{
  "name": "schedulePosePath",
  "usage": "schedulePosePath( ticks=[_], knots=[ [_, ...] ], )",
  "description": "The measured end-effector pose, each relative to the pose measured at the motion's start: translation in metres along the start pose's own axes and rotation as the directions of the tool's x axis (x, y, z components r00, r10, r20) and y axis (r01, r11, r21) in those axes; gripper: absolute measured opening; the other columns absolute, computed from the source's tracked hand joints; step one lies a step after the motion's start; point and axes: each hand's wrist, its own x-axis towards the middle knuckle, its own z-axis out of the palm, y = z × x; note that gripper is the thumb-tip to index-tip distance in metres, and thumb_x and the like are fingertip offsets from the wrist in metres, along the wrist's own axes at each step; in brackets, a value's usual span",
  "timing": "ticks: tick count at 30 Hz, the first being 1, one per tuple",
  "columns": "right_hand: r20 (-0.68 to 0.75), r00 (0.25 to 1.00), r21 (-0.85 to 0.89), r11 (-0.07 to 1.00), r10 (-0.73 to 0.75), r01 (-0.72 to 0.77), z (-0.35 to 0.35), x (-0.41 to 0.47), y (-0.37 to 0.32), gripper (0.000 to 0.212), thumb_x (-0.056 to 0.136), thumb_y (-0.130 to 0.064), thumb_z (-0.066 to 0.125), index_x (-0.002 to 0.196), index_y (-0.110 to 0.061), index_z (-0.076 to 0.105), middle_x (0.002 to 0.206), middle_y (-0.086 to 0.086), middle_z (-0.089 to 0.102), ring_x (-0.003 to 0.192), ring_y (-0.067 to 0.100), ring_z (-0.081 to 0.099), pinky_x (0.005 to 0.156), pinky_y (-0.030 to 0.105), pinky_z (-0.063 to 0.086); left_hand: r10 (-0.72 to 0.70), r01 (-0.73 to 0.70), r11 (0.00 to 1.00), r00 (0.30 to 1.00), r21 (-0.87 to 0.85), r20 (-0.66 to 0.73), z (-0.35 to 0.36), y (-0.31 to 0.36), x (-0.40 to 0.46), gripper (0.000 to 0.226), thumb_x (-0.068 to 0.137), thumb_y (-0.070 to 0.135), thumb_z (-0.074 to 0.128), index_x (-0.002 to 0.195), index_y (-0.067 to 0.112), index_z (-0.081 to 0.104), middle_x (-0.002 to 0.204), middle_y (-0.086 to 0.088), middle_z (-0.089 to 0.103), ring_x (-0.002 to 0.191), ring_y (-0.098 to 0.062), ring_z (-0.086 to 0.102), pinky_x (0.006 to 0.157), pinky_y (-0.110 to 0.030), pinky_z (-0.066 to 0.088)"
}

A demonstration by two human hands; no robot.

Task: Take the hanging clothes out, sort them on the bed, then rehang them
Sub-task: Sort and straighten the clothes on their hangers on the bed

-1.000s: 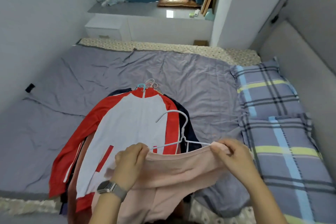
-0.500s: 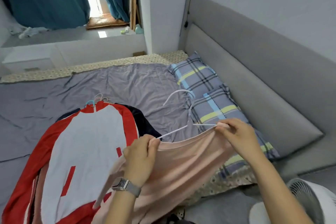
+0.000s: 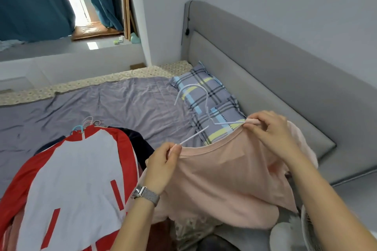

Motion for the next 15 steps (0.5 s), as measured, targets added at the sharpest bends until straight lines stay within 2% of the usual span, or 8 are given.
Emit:
schedulePosePath(
  ticks=[3,5,7,8,10,11,13,15],
  knots=[
    [0.058,0.998,0.027,1.000,0.011,-0.013,0.017,0.039,0.026,0.015,0.084,-0.033,0.067,0.078,-0.043,0.057,0.080,-0.023,0.060,0.084,0.010,0.054,0.089,0.045,0.042,-0.019,0.019,0.999,1.000,0.031,-0.002,0.009,-0.002,0.042,0.025,0.087,0.046,0.047,0.072,0.029,0.057,0.065,0.019,0.059,0.062,0.001,0.051,0.077,-0.040,0.042],
    [0.106,0.994,0.066,0.998,0.013,-0.020,0.030,0.078,0.042,0.020,0.086,-0.031,0.067,0.075,-0.045,0.056,0.081,-0.026,0.059,0.086,0.009,0.053,0.090,0.042,0.041,-0.021,0.022,0.998,1.000,0.061,-0.022,0.015,0.001,0.082,0.022,0.092,0.037,0.051,0.074,0.027,0.058,0.067,0.013,0.059,0.067,-0.003,0.053,0.076,-0.037,0.041],
    [0.180,0.983,0.084,0.995,0.035,-0.051,0.048,0.125,0.059,0.014,0.087,-0.034,0.064,0.076,-0.041,0.058,0.081,-0.023,0.061,0.089,0.011,0.054,0.092,0.043,0.041,-0.047,0.054,0.994,0.996,0.096,-0.070,0.022,0.000,0.127,0.021,0.091,0.041,0.049,0.081,0.025,0.059,0.077,0.008,0.060,0.082,-0.016,0.058,0.080,-0.038,0.043],
    [0.211,0.976,0.090,0.994,0.047,-0.067,0.059,0.150,0.069,0.008,0.087,-0.037,0.063,0.079,-0.036,0.061,0.081,-0.020,0.062,0.090,0.012,0.056,0.093,0.044,0.042,-0.057,0.072,0.989,0.991,0.126,-0.119,0.025,-0.003,0.149,0.029,0.085,0.049,0.046,0.089,0.024,0.061,0.086,0.004,0.062,0.092,-0.022,0.057,0.085,-0.040,0.042],
    [0.280,0.957,0.086,0.991,0.074,-0.102,0.085,0.201,0.089,0.014,0.086,-0.041,0.060,0.083,-0.028,0.065,0.084,-0.015,0.065,0.091,0.013,0.059,0.095,0.047,0.042,-0.086,0.134,0.969,0.971,0.208,-0.224,0.029,-0.008,0.187,0.050,0.078,0.053,0.042,0.109,0.018,0.060,0.111,-0.006,0.059,0.111,-0.027,0.049,0.096,-0.040,0.036],
    [0.314,0.946,0.079,0.991,0.081,-0.111,0.098,0.224,0.096,0.017,0.086,-0.043,0.059,0.083,-0.027,0.065,0.084,-0.015,0.066,0.091,0.013,0.060,0.096,0.047,0.041,-0.116,0.179,0.956,0.959,0.232,-0.259,0.030,-0.011,0.202,0.048,0.082,0.047,0.047,0.116,0.015,0.057,0.119,-0.009,0.056,0.117,-0.028,0.045,0.099,-0.039,0.033],
    [0.396,0.913,0.059,0.989,0.103,-0.137,0.132,0.268,0.117,0.021,0.088,-0.045,0.056,0.084,-0.025,0.064,0.084,-0.011,0.065,0.091,0.015,0.059,0.095,0.041,0.038,-0.162,0.244,0.933,0.940,0.263,-0.300,0.032,-0.021,0.223,0.038,0.089,0.033,0.053,0.121,0.012,0.055,0.125,-0.011,0.052,0.121,-0.028,0.042,0.100,-0.038,0.030],
    [0.463,0.871,-0.012,0.984,0.163,-0.178,0.172,0.302,0.139,0.034,0.089,-0.047,0.051,0.096,-0.017,0.064,0.096,0.000,0.067,0.098,0.023,0.057,0.089,0.038,0.034,-0.200,0.298,0.914,0.922,0.277,-0.332,0.033,-0.038,0.228,0.038,0.088,0.036,0.048,0.117,0.013,0.057,0.121,-0.010,0.055,0.117,-0.029,0.045,0.097,-0.040,0.033]
  ],
)
